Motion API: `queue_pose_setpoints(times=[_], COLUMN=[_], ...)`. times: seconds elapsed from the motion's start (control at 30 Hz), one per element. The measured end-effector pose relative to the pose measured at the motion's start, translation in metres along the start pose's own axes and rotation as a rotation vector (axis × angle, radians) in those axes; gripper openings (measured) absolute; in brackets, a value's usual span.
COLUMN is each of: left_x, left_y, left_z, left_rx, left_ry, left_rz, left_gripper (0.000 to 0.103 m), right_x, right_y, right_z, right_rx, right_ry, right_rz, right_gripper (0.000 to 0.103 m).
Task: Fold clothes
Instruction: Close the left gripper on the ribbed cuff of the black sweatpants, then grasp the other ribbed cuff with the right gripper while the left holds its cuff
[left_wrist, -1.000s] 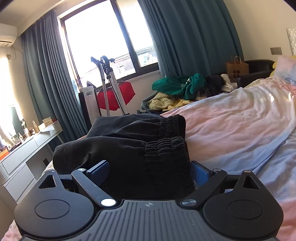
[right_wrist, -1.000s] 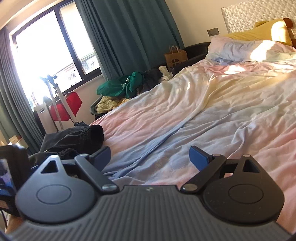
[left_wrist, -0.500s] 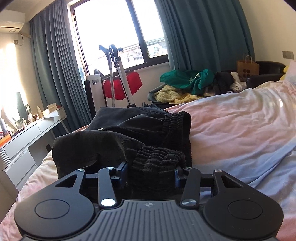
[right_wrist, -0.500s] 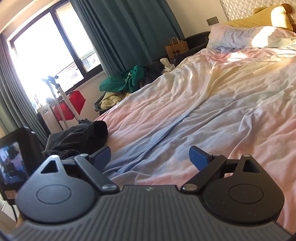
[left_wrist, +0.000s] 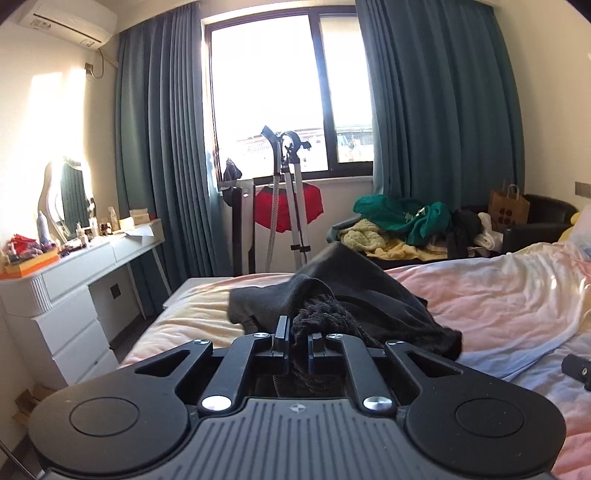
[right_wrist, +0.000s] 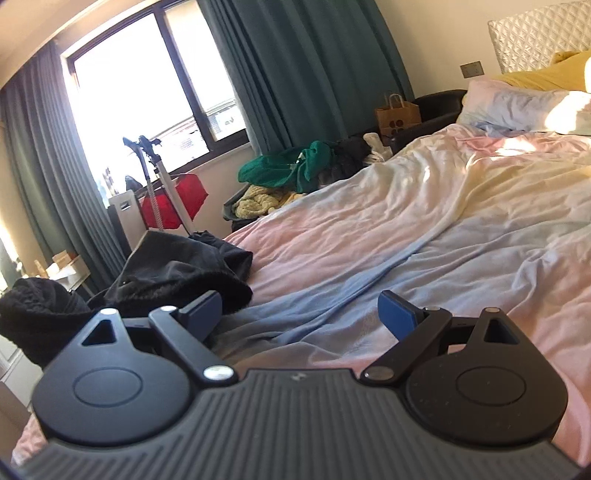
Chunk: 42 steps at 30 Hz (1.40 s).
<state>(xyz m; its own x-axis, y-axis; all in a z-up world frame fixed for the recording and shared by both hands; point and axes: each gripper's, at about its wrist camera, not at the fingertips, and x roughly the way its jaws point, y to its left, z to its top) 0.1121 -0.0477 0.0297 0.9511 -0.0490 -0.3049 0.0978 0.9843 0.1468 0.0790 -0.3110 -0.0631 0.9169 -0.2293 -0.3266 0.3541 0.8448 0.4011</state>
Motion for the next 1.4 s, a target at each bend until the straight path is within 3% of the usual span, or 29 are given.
queue_pose_setpoints(times=[0.2,0.37,0.47,0.57,0.63,0.67,0.7,0.87,1.07,1.17,1.23,1.3,1.4], left_x=[-0.022,-0.001,0.011,0.015,0.018,0.019,0.022,0.034,0.042,0.045,0.047,0.046,0.044], left_y=[0.095,0.156,0.188,0.205,0.211,0.213,0.214,0.206,0.201,0.199,0.198,0.196,0.192], left_z=[-0.020,-0.064,-0.081,-0.094,-0.098,-0.100,-0.101,-0.102,-0.104,-0.105,-0.105,-0.106,-0.105], left_rx=[-0.093,-0.197,-0.296,-0.330,-0.354,-0.364,-0.368,-0.370,-0.362,-0.354,-0.350,-0.330,-0.312], left_ry=[0.049,0.132,0.172,0.193,0.204,0.212,0.221,0.253,0.278,0.282,0.286,0.286,0.278], left_rz=[0.064,0.131,0.126,0.130,0.122,0.121,0.121,0.123,0.133,0.138,0.141,0.143,0.135], left_gripper=[0.009,0.009,0.009,0.009,0.009,0.009,0.009,0.010,0.010,0.010,0.010,0.010,0.010], right_x=[-0.027,-0.013,0.007,0.029,0.046,0.052,0.059,0.085,0.084,0.087,0.095,0.100,0.094], right_y=[0.018,0.040,0.056,0.073,0.084,0.090,0.097,0.115,0.116,0.119,0.118,0.116,0.119], right_z=[0.004,-0.012,-0.030,-0.049,-0.059,-0.064,-0.069,-0.091,-0.088,-0.092,-0.093,-0.094,-0.093], right_rx=[-0.032,-0.102,-0.165,-0.220,-0.249,-0.280,-0.322,-0.461,-0.427,-0.432,-0.417,-0.398,-0.420], right_ry=[0.031,0.185,0.269,0.332,0.367,0.375,0.379,0.380,0.174,0.168,0.213,0.243,0.220], right_rz=[0.127,0.218,0.247,0.254,0.254,0.235,0.218,0.184,0.207,0.210,0.224,0.232,0.220], right_gripper=[0.093,0.093,0.093,0.092,0.090,0.076,0.071,0.071,0.068,0.068,0.062,0.044,0.034])
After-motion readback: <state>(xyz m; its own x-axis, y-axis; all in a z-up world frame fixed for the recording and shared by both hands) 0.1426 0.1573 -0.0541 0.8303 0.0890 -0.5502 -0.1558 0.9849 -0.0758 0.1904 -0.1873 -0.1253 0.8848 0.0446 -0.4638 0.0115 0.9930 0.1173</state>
